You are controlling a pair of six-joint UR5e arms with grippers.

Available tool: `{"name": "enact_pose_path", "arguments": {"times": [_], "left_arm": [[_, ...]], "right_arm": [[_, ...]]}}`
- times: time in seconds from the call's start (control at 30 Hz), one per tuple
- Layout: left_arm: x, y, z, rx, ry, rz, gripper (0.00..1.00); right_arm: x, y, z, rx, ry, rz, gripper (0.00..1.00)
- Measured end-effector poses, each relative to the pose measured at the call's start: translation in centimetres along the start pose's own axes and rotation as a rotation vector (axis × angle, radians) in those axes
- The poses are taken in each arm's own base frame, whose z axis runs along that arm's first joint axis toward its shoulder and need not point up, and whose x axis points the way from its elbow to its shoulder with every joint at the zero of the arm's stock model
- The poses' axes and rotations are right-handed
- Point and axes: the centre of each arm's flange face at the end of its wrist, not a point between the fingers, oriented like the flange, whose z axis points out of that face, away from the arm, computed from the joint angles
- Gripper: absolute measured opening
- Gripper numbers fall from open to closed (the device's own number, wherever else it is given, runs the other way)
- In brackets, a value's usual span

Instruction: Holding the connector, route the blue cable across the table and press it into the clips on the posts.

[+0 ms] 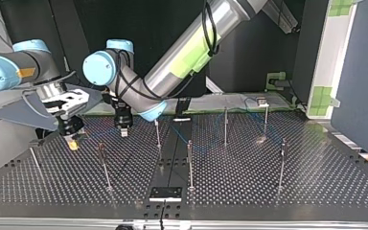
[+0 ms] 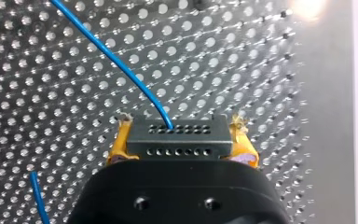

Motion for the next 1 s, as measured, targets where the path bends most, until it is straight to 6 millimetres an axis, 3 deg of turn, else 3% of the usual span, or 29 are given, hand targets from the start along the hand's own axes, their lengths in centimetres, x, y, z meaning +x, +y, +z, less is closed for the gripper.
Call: {"name": "enact_pose_path", "arguments": {"times": [0.3,1.0], "left_arm": [[-2.8,-0.3,-0.4,0.007,-0.027,-0.021,0.0],[-4.1,-0.1,2.3,0.093,-0.096,-0.031,0.0]], "right_arm": [[2.2,-0.8,-0.2,0.053,0.014,0.007,0.0],[4.2,-0.7,0.4,0.08,0.046,0.034,0.0]]}}
